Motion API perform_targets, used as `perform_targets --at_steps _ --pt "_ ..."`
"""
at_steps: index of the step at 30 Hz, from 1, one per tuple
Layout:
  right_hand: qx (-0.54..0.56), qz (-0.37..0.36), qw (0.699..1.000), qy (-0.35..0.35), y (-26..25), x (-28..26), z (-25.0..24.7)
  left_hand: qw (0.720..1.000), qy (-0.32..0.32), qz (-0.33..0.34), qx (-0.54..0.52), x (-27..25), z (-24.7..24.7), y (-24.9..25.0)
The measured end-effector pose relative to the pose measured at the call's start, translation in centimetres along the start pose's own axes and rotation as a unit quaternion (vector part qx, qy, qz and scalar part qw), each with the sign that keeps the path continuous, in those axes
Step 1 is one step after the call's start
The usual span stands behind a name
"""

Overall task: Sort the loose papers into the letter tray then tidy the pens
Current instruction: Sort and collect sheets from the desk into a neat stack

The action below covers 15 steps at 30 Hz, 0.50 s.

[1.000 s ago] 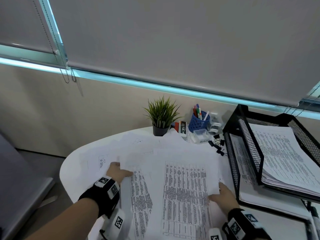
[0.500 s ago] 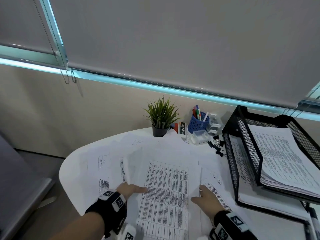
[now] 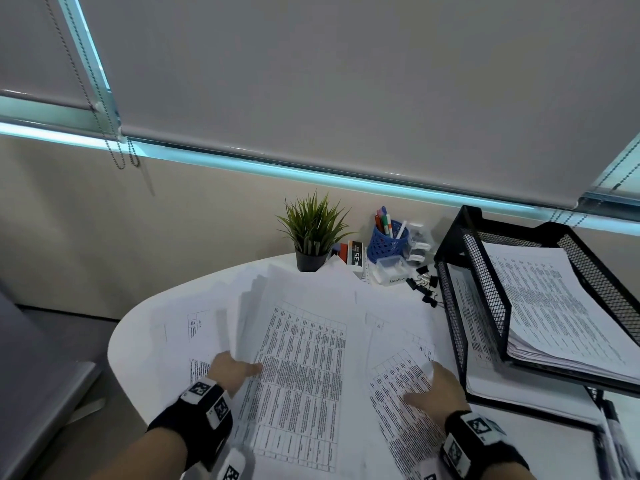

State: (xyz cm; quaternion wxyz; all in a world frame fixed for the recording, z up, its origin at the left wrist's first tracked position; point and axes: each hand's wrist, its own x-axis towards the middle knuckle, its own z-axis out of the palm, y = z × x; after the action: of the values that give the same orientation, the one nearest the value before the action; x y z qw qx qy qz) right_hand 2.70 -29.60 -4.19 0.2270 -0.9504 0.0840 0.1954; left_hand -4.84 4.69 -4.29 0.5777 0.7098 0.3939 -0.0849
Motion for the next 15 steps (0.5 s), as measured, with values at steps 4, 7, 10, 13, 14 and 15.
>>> perform_targets --at_steps 4,7,10,13,14,15 --pt "-0.079 0.014 0.996 -0.023 0.2 0.5 -1.0 0.999 0.042 0.011 0.018 0.5 -1.4 -0.1" --pt "-0.112 0.022 0.993 -0.032 -0.2 0.6 -1.5 0.998 0.056 -0.006 0.03 1.0 -2.2 -0.4" --pt "-0.106 0.031 0.993 -0.033 -0.2 0.5 -1.6 0.997 0.06 -0.018 0.04 1.5 -2.6 -0.6" --pt "-0.092 0.039 0.995 -0.005 -0.6 -0.1 -1.9 0.997 0.059 -0.018 0.05 1.6 -2.6 -0.6" --pt "-0.107 0.035 0.994 0.004 -0.8 -0.3 -2.0 0.997 0.06 -0.018 0.054 1.5 -2.6 -0.6" --pt "-0.124 0.029 0.992 0.009 -1.2 -0.7 -2.2 0.996 0.059 -0.019 0.059 1.5 -2.6 -0.5"
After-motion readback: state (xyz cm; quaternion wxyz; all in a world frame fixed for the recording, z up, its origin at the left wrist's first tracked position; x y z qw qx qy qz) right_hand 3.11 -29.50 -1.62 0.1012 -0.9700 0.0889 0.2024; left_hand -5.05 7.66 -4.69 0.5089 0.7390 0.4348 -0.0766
